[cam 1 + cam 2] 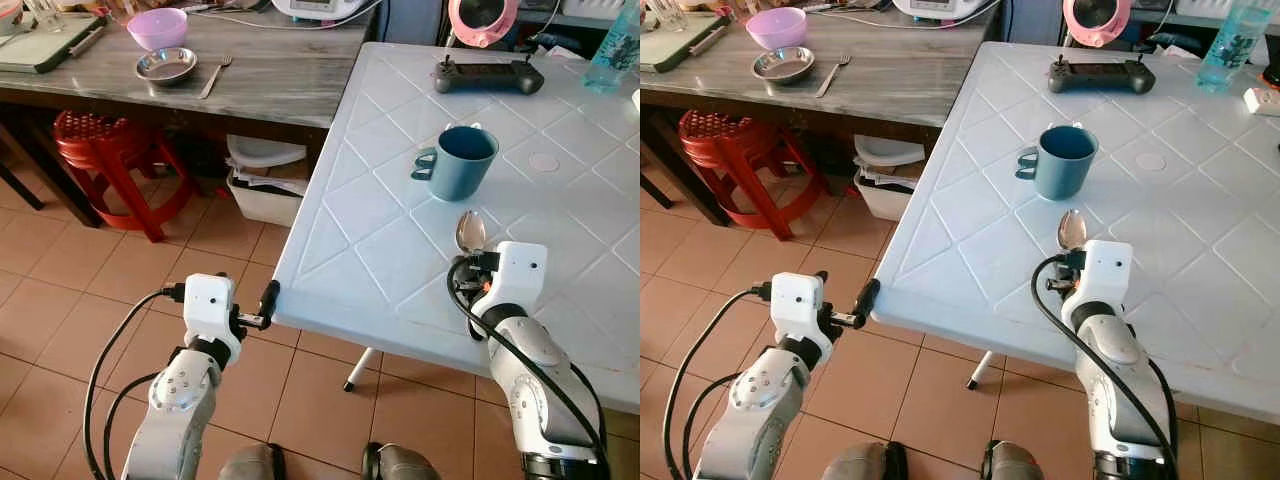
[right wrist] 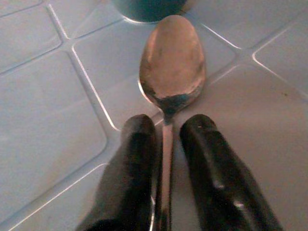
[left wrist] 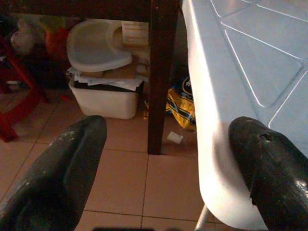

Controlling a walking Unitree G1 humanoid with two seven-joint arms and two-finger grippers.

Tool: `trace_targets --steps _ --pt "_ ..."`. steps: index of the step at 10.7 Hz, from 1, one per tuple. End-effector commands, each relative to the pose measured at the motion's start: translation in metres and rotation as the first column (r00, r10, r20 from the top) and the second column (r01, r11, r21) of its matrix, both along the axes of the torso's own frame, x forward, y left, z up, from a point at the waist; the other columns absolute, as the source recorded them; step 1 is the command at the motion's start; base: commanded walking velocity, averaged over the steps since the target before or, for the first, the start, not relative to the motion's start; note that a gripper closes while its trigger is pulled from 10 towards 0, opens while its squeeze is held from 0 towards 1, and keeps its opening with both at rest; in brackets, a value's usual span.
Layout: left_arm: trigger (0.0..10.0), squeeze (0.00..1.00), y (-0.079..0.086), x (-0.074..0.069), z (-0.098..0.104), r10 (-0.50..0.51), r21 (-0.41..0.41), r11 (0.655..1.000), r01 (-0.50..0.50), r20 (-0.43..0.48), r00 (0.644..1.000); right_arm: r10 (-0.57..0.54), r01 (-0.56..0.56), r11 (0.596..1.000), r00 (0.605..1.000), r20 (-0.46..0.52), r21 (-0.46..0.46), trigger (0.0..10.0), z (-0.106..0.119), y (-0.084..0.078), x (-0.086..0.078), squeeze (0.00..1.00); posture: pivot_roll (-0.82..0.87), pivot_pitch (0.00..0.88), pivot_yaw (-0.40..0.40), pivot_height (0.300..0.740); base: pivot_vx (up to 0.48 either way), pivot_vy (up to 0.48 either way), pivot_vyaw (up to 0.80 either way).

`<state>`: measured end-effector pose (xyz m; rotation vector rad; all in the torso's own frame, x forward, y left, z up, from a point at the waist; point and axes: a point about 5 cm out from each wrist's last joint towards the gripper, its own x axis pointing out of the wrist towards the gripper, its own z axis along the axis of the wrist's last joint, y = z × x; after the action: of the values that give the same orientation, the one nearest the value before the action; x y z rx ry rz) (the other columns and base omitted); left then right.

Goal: Setting the table

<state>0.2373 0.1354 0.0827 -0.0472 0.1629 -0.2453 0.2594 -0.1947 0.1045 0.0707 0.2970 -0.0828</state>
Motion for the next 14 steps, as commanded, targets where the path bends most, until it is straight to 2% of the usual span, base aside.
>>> trace_targets --steps 1,7,9,10,11,13,14 --pt "10.0 0.00 0.003 0.000 0.004 -0.004 0.010 1.000 0.003 0.008 1.000 -0.001 0.014 0.999 0.967 -0.256 0.049 0.0 -0.049 0.002 -0.021 0.00 0.03 0.153 0.090 0.740 0.000 0.000 0.00" --pt "10.0 0.00 0.004 0.002 0.005 0.000 0.019 1.000 0.000 0.014 1.000 -0.011 0.024 0.998 0.970 -0.242 0.053 0.0 -0.050 0.005 -0.016 0.00 0.03 0.149 0.092 0.740 0.000 0.000 0.00" --pt "10.0 0.00 0.003 0.003 0.005 0.012 0.016 1.000 -0.012 0.016 1.000 -0.017 0.031 0.997 0.982 -0.186 0.071 0.0 -0.041 0.010 -0.007 0.00 0.03 0.148 0.089 0.740 0.000 0.000 0.00" --pt "10.0 0.00 0.003 0.004 0.005 0.021 0.016 1.000 -0.021 0.014 1.000 -0.009 0.024 0.995 0.988 -0.152 0.098 0.0 -0.035 0.015 -0.002 0.00 0.03 0.148 0.089 0.740 0.000 0.000 0.00" --pt "10.0 0.00 0.004 0.005 0.004 0.028 0.020 0.999 -0.028 0.010 1.000 0.031 -0.016 0.988 0.995 -0.091 0.152 0.0 -0.024 0.026 0.009 0.00 0.02 0.150 0.091 0.740 0.000 0.319 0.00" --pt "10.0 0.00 0.001 0.005 0.003 0.024 0.022 0.999 -0.024 0.008 1.000 0.112 -0.096 0.969 0.992 -0.059 0.226 0.0 -0.014 0.047 0.018 0.00 0.02 0.147 0.086 0.740 0.000 0.480 0.00" --pt "10.0 0.00 0.000 0.006 0.003 0.025 0.020 0.999 -0.025 0.009 1.000 0.125 -0.110 0.966 0.991 -0.052 0.236 0.0 -0.011 0.052 0.020 0.00 0.02 0.145 0.080 0.740 0.000 0.480 0.00"
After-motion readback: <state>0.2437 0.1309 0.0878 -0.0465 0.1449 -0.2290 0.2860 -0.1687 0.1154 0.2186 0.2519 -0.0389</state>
